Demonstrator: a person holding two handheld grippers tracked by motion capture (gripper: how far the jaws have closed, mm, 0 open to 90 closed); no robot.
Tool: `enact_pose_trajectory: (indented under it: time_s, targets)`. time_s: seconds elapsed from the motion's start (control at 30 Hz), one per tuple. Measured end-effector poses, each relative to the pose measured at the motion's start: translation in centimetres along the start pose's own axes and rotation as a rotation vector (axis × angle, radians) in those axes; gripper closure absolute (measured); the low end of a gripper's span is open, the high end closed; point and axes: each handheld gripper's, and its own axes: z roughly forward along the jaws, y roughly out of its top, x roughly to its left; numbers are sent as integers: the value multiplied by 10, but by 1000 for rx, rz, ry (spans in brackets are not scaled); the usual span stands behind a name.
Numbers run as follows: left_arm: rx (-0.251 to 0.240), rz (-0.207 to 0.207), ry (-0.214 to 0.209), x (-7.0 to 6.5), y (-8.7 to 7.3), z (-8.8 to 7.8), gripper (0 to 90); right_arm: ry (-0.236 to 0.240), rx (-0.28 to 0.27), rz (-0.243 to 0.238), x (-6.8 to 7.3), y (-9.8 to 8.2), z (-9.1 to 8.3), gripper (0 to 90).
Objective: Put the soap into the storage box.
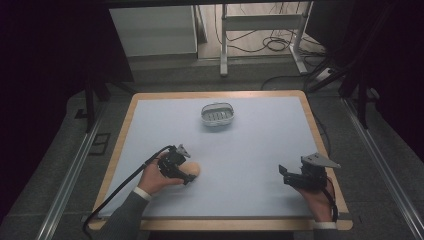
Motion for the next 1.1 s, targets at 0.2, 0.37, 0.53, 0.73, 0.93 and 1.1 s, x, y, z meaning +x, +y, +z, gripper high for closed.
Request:
enact_pose_trajectory:
  time_s: [0.2,0.37,0.53,0.73,0.93,1.1]
  targets:
    - [-5,0,2,0,0,-2,280,-19,-2,13,-3,0,-2,128]
    - [-6,-6,1,1,0,-3,296,-24,0,18,-4,0,-2,128]
    - [-6,-5,5,1,1,-4,298,-24,-4,16,-4,0,-3,128]
    - [-16,-8,-1,4,1,-9,300,-32,-14,17,-5,1,-6,128]
    - [-41,-17,2,6,1,-17,301,-32,-14,18,-5,1,-6,128]
    - [-64,-32,7,10,1,-25,303,-31,-10,17,-5,1,-5,128]
